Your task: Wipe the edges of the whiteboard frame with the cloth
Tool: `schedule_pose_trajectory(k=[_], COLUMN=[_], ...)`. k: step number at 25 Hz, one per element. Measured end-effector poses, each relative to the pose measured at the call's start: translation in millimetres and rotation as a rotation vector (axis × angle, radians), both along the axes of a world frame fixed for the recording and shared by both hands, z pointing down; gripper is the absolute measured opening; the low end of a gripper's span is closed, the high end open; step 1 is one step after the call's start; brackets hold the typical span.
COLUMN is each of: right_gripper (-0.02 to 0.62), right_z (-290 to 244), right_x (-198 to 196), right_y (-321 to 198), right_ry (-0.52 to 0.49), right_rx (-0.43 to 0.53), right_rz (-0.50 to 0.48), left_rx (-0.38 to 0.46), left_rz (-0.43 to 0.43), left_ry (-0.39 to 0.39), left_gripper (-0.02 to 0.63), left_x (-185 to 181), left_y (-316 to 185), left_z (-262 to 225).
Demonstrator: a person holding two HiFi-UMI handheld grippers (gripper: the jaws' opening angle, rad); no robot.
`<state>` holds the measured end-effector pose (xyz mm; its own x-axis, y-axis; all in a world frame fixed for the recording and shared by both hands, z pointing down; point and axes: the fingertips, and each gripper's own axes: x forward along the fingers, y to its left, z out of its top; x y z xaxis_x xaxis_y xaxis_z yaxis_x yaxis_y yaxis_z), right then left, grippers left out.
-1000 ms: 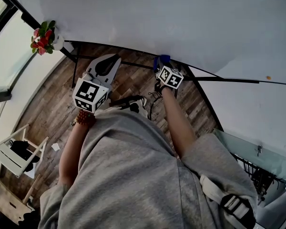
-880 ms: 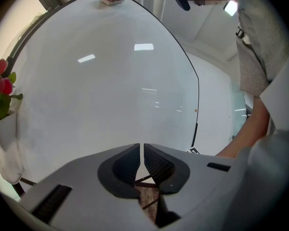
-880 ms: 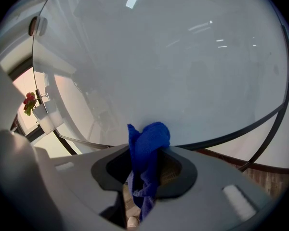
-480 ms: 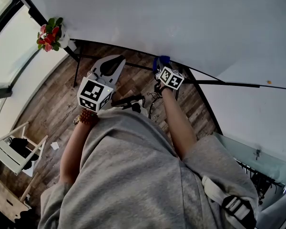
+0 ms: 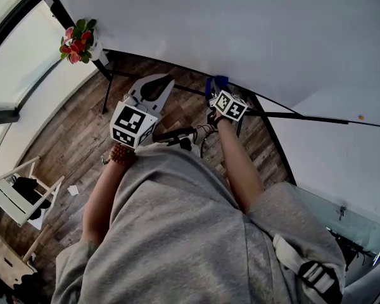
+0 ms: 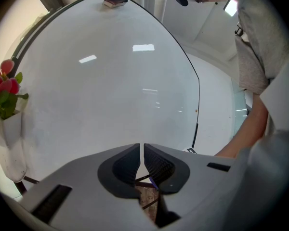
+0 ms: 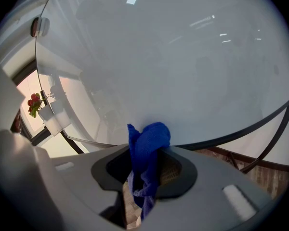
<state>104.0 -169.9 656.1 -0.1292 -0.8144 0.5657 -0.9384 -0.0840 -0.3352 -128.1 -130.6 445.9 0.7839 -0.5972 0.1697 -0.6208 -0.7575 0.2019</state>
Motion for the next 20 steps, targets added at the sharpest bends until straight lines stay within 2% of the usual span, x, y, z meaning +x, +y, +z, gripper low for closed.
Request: schedule_pose_trajectory(k=[20], right_gripper=[0.127], right_z=[-1], right_x=[-55], right_y=[-14], right_ry=[-0.043], right_rx=[0.004], right_rz=[-0.079], left_rx=[0.042], left_rz=[-0.018], left_ry=[-0.002], left_gripper=[0.032], left_x=[-23], left_y=[2], left_z=[-5])
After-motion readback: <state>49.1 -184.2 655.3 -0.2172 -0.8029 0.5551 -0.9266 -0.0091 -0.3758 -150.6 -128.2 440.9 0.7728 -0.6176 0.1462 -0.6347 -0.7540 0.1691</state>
